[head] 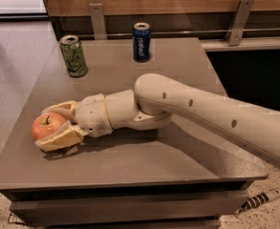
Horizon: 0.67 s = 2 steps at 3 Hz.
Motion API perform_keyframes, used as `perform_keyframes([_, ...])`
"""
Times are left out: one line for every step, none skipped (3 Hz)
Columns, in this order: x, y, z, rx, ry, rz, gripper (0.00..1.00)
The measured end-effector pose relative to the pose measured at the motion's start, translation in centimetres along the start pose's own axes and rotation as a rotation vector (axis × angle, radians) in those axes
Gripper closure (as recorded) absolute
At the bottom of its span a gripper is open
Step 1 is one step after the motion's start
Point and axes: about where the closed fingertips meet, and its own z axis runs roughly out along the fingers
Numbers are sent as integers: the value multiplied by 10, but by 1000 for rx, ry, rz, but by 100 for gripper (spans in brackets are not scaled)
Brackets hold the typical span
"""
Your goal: Pick apple
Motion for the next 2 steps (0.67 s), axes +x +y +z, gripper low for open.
perform_keyframes([0,0,0,-1,0,0,100])
perform_keyframes([-17,-1,-3,-14,-12,-24,100])
